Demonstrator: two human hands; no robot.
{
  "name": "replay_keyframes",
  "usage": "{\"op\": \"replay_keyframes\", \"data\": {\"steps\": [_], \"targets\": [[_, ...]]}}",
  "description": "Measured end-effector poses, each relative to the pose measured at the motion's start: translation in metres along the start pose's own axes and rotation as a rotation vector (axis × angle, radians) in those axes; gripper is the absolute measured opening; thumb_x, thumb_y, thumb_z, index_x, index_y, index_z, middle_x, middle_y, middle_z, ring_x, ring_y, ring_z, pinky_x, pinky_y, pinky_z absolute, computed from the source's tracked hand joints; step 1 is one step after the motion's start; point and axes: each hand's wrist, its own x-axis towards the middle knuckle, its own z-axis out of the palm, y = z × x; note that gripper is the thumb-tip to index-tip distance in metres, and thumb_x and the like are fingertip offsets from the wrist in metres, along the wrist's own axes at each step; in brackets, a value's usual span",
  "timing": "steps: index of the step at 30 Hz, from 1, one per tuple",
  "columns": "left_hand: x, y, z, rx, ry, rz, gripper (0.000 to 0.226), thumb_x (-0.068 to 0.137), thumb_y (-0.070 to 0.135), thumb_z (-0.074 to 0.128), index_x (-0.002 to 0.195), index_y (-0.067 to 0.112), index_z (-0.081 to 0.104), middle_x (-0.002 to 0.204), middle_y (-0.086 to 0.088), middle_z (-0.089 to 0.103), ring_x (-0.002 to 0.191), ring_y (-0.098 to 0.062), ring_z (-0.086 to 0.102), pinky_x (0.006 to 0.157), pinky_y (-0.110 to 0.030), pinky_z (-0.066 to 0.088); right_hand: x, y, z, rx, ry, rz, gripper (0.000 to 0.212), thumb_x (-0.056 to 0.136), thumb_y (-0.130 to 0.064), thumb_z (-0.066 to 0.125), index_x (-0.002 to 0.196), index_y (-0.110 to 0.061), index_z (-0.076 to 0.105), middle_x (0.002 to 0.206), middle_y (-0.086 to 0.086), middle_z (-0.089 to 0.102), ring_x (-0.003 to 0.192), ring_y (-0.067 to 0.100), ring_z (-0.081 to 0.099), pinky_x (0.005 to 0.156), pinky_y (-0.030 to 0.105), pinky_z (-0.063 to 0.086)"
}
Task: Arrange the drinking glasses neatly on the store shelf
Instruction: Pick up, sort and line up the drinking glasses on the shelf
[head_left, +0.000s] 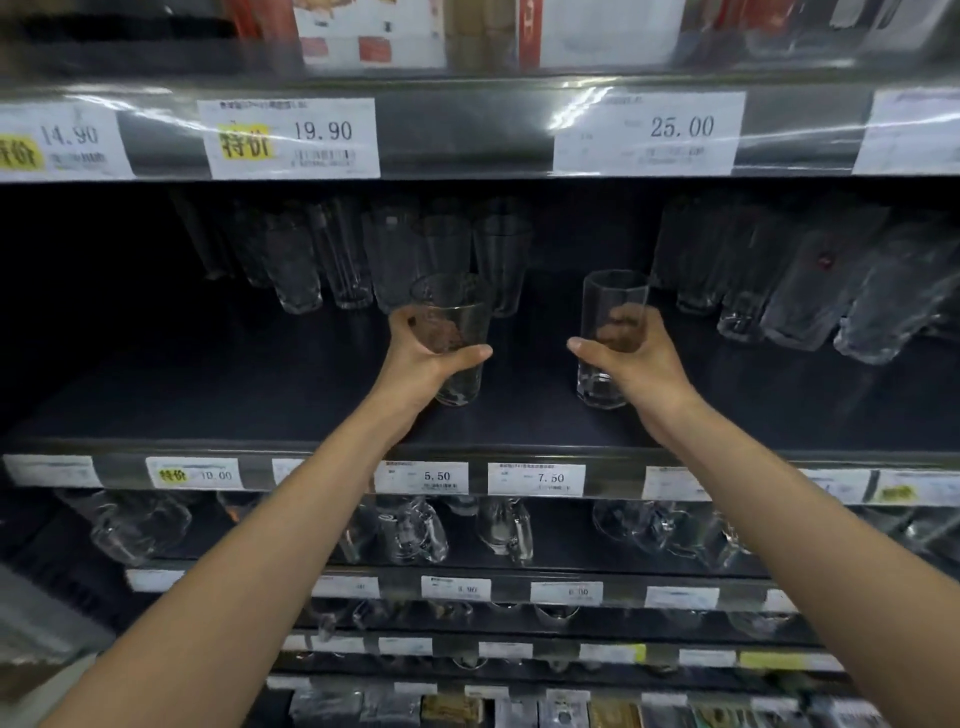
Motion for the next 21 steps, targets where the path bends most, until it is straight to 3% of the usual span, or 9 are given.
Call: {"op": "replay_keyframes", "data": {"steps": [4,7,10,12,14,16,19,21], "targets": [[0.022,-0.007,-0.008,0.044,-0.044,-0.021,0.075,0.073,0.015,0.087,0.129,0.017,0.037,0.109,0.008,0.06,0.105,-0.005,0.06,0.09,-0.018,0.049,0.025,0.005,0.002,-0.05,-0.039,0.01,0.057,0.077,-0.018,0.085,0.117,-0.022,0.044,0.095,-0.006,0.058,0.086,0.003,0.059,0.071,0.02,0.045],[0.036,-0.016,-0.017,0.088,-0.098,-0.033,0.071,0.076,0.022,0.085,0.13,0.022,0.04,0.114,0.007,0.061,0.111,-0.009,0.06,0.096,-0.023,0.05,0.041,0.014,0.005,-0.126,-0.073,0.032,0.061,0.077,-0.014,0.084,0.122,-0.021,0.042,0.099,-0.002,0.061,0.081,0.001,0.059,0.06,0.013,0.045],[0.042,-0.021,-0.022,0.127,-0.109,-0.048,0.067,0.077,0.021,0.084,0.129,0.026,0.043,0.111,0.003,0.064,0.101,-0.005,0.062,0.079,-0.009,0.048,0.052,0.023,0.009,-0.16,-0.065,0.052,0.066,0.078,-0.008,0.083,0.129,-0.013,0.041,0.111,0.008,0.06,0.078,0.003,0.059,0.051,0.007,0.046],[0.046,-0.024,-0.023,0.135,-0.092,-0.044,0.064,0.076,0.02,0.085,0.128,0.022,0.047,0.11,-0.001,0.065,0.098,-0.007,0.063,0.07,-0.004,0.047,0.06,0.027,0.011,-0.171,-0.052,0.048,0.069,0.077,-0.006,0.083,0.131,-0.01,0.04,0.118,0.012,0.057,0.085,0.01,0.06,0.065,0.013,0.054],[0.051,-0.027,-0.023,0.154,-0.079,-0.03,0.058,0.076,0.019,0.086,0.122,0.018,0.052,0.106,0.0,0.065,0.097,-0.009,0.063,0.07,-0.005,0.048,0.07,0.03,0.013,-0.179,-0.055,0.047,0.071,0.074,-0.007,0.085,0.129,-0.012,0.039,0.12,0.012,0.055,0.102,0.02,0.061,0.089,0.036,0.058],[0.056,-0.03,-0.022,0.17,-0.068,-0.023,0.051,0.075,0.021,0.086,0.114,0.021,0.054,0.102,0.004,0.065,0.096,-0.009,0.063,0.077,-0.01,0.05,0.077,0.032,0.017,-0.189,-0.064,0.051,0.072,0.073,-0.008,0.086,0.127,-0.015,0.039,0.115,0.008,0.054,0.108,0.024,0.06,0.094,0.048,0.055],[0.066,-0.038,-0.023,0.165,-0.044,-0.011,0.052,0.071,0.027,0.089,0.111,0.025,0.055,0.109,0.0,0.067,0.105,-0.015,0.064,0.095,-0.028,0.053,0.086,0.035,0.021,-0.213,-0.047,0.043,0.075,0.073,-0.012,0.087,0.131,-0.013,0.039,0.114,0.006,0.057,0.107,0.023,0.062,0.096,0.045,0.055],[0.07,-0.041,-0.024,0.174,-0.044,-0.001,0.056,0.071,0.03,0.089,0.115,0.025,0.054,0.113,0.0,0.068,0.108,-0.014,0.064,0.099,-0.032,0.052,0.089,0.036,0.024,-0.258,-0.031,0.028,0.078,0.073,-0.019,0.087,0.134,-0.013,0.039,0.121,0.008,0.058,0.11,0.022,0.061,0.1,0.04,0.052]]}}
